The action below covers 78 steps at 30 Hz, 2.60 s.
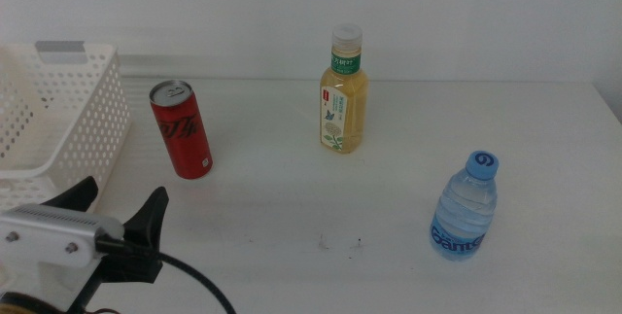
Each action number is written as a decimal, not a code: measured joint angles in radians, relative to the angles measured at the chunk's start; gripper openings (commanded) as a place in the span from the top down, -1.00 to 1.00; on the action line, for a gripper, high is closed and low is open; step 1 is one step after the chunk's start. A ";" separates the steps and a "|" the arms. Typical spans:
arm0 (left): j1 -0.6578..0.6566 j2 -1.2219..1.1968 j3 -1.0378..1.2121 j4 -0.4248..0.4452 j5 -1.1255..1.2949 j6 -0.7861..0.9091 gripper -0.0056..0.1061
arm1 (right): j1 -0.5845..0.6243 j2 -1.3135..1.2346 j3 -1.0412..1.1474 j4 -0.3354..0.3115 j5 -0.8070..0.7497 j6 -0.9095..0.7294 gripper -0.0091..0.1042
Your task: Use arms to grab the bottles and put them into the dustbin to the left of the table.
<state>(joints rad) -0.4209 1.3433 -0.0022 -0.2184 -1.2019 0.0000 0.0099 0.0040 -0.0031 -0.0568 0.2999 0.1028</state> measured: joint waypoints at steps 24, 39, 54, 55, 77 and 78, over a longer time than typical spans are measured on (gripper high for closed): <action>0.136 0.493 -0.398 0.075 0.007 0.028 -0.78 | 0.000 0.000 0.000 0.000 0.000 0.000 -0.68; 0.206 0.704 -0.659 0.162 0.059 0.014 -0.78 | 0.000 0.000 0.000 0.000 0.000 0.000 -0.68; 0.210 0.813 -0.803 0.158 0.082 0.012 -0.24 | 0.000 0.000 0.000 0.000 0.000 0.000 -0.68; 0.210 0.813 -0.804 0.158 0.082 0.011 -0.13 | 0.000 0.000 0.000 0.000 0.000 0.000 -0.68; 0.210 0.025 -0.631 0.224 0.980 -0.078 0.48 | 0.000 0.000 0.000 0.000 0.000 0.000 -0.68; 0.213 -0.021 -0.671 0.226 1.109 -0.078 0.48 | 0.000 0.000 0.000 0.000 0.000 0.000 -0.68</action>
<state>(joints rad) -0.2081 1.3220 -0.6729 0.0077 -0.0929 -0.0779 0.0099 0.0040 -0.0031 -0.0568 0.2999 0.1028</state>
